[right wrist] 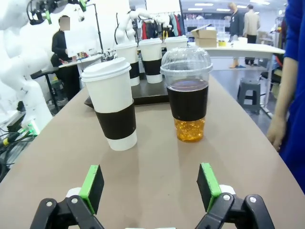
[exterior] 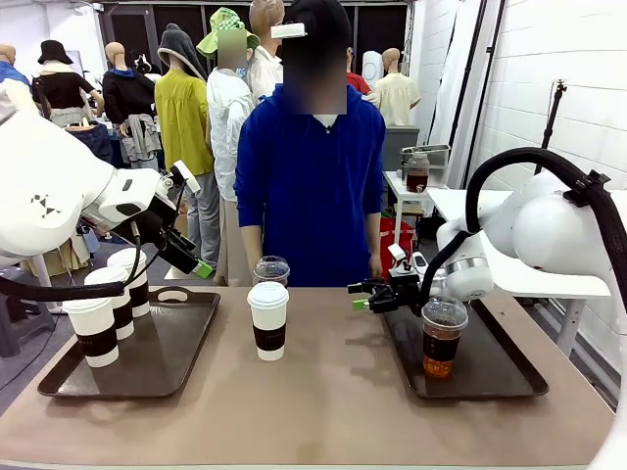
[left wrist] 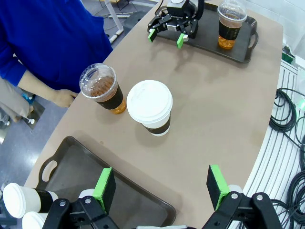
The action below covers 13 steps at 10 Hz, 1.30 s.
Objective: Distribute the coffee onto the tray.
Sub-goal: Pick up another iced Americano from the middle of the table and place it on the right Handle tray.
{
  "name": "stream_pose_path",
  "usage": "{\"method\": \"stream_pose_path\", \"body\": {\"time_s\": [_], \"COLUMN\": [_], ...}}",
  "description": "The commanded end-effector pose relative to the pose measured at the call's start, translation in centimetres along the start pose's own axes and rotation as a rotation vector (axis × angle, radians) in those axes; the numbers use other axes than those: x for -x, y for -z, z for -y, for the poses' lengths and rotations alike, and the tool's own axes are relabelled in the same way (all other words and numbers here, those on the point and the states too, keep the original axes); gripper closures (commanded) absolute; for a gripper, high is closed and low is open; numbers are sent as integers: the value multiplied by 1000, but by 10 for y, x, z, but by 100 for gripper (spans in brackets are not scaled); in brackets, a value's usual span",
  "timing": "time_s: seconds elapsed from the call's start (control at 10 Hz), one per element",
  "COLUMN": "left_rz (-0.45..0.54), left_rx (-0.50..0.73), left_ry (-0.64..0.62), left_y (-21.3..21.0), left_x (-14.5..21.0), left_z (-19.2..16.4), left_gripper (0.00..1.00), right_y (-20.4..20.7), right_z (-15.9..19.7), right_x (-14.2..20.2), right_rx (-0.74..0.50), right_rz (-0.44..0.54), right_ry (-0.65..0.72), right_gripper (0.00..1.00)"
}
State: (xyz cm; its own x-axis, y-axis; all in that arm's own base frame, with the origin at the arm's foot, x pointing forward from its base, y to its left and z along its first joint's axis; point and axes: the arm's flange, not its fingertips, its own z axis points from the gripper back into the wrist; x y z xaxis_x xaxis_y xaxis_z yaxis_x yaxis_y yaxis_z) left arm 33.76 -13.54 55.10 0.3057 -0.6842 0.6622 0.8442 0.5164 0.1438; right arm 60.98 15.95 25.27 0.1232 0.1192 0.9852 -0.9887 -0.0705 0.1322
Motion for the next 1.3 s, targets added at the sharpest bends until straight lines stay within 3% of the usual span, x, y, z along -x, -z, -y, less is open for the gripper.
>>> {"method": "stream_pose_path", "body": {"time_s": [0.0,0.7,1.2], "left_rz": [2,2,2], "left_rx": [11,11,11], "left_ry": [0,0,0], "left_y": [-1,-1,-1], "left_x": [1,1,1], "left_z": [0,0,0], "left_gripper": [0,0,0], "right_y": [21,94,118], "right_z": [4,10,35], "right_x": [2,2,-7], "right_rx": [29,8,50], "right_rz": [11,19,24], "right_ry": [14,24,-2], "right_gripper": [0,0,0]}}
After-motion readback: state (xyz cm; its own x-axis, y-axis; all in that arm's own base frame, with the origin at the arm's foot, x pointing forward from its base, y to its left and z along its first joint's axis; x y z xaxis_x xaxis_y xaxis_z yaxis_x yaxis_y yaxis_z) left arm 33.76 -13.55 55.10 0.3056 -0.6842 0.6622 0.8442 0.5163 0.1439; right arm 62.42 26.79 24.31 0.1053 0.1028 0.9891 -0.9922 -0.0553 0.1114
